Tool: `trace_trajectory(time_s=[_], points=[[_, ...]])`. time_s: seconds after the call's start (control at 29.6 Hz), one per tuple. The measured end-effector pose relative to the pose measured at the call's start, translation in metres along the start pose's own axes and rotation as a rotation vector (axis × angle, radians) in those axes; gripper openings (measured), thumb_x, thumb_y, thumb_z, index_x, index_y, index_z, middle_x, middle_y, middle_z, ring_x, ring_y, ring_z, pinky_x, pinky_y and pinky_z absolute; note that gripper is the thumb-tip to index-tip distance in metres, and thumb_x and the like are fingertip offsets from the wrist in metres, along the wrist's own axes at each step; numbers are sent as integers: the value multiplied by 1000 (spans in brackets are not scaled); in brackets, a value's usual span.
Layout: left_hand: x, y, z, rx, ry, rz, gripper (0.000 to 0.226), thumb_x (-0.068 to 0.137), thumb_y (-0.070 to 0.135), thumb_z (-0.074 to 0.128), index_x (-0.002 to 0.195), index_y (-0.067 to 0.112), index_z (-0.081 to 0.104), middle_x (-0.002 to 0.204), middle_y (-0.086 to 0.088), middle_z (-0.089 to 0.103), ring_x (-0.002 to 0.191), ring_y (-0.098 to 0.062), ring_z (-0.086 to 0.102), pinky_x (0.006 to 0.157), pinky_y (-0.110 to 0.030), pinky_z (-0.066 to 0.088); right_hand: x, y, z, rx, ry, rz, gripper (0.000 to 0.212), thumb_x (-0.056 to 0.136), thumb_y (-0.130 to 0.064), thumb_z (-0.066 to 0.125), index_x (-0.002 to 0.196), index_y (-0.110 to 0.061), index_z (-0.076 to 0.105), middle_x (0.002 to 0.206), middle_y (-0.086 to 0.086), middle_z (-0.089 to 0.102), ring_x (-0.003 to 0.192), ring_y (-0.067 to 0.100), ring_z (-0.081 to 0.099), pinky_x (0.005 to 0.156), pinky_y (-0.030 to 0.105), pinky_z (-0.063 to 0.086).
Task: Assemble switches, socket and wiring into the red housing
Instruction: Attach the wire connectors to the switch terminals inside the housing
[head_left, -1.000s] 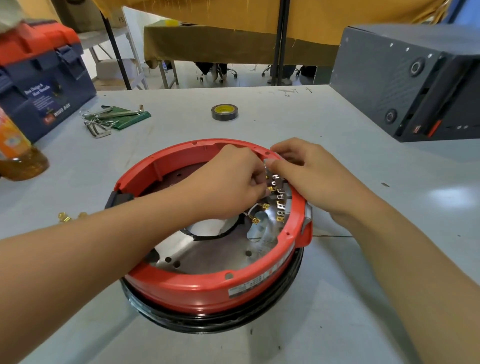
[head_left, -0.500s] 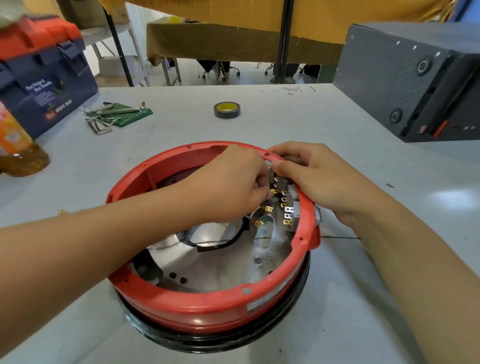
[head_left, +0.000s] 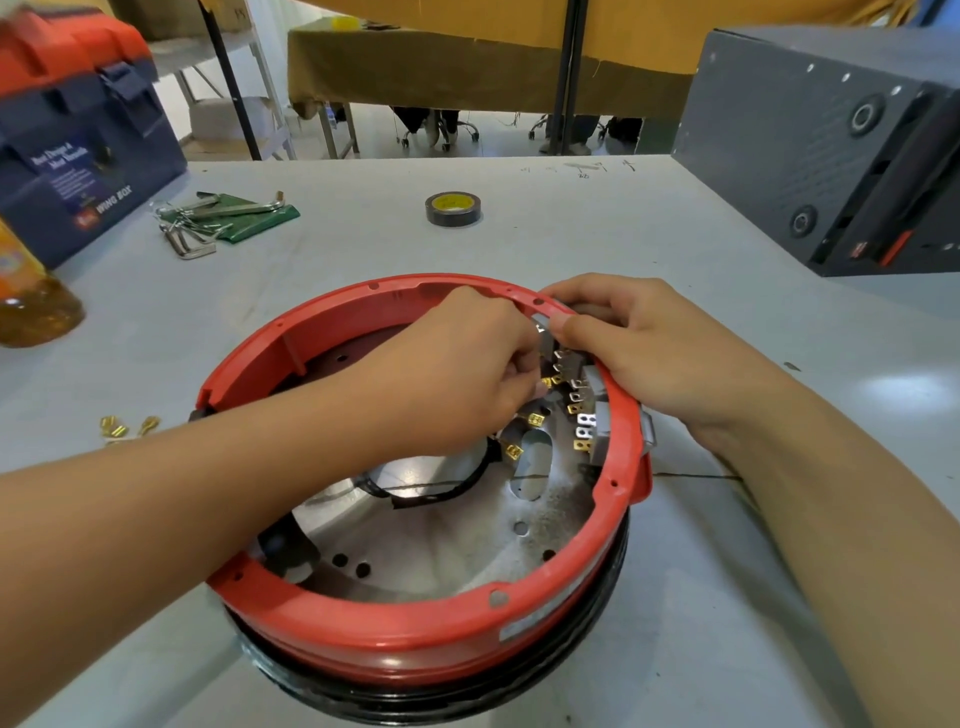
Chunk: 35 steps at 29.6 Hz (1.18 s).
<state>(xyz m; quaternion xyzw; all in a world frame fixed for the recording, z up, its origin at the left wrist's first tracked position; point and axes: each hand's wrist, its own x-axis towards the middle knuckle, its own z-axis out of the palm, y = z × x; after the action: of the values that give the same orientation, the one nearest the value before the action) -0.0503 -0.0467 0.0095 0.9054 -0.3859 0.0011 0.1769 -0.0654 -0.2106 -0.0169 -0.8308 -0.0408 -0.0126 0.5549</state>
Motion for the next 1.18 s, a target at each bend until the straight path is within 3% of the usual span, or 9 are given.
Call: trace_trajectory(time_s=[0.3,0.54,0.81,0.95,1.01,1.08,1.18], points=[[0,3,4,-16,23,-14,21,88,22,60,67,19,59,57,8,55,59,-8,54,56,-19,36,0,-1,0,-7,10,-5,17,93,-19,53,95,-29,68,86,-9,73,76,7,69,67,23,51],[0,3,7,-60,41,-29,18,87,19,61,72,11,67,62,2,64,62,-12,60,59,-23,41,-2,-4,1,-13,21,0,17,93,-18,54,96,-27,68,82,-12,73,70,0,67,57,11,47],[1,5,10,-59,72,-59,18,83,15,59,68,10,66,61,0,64,60,-13,59,58,-22,40,-5,-7,3,-61,58,17,17,92,-19,54,100,-25,68,88,-7,74,82,11,69,81,36,56],[3,1,7,-201,19,-107,16,82,17,64,68,12,70,57,5,63,54,-2,57,52,-11,40,-6,-10,3,-140,103,21,19,90,-25,58,106,-23,67,96,-7,72,90,10,66,87,34,52],[4,-2,3,-320,-29,-145,15,82,20,68,70,13,72,55,6,64,49,2,56,50,-8,41,-6,-10,0,-266,172,6,23,86,-32,62,106,-22,65,97,-8,68,88,6,62,81,24,50],[4,-5,0,-397,-70,-175,17,85,19,65,71,14,73,54,7,66,46,4,57,47,-6,41,-7,-13,-3,-355,211,14,24,82,-40,64,97,-22,66,86,-9,63,77,4,58,65,17,44],[3,-9,-3,-455,-109,-195,17,87,10,61,77,17,73,61,9,69,56,-1,65,55,-9,49,-10,-16,-5,-400,198,51,27,79,-46,64,84,-19,67,74,-5,63,64,4,56,50,12,39]])
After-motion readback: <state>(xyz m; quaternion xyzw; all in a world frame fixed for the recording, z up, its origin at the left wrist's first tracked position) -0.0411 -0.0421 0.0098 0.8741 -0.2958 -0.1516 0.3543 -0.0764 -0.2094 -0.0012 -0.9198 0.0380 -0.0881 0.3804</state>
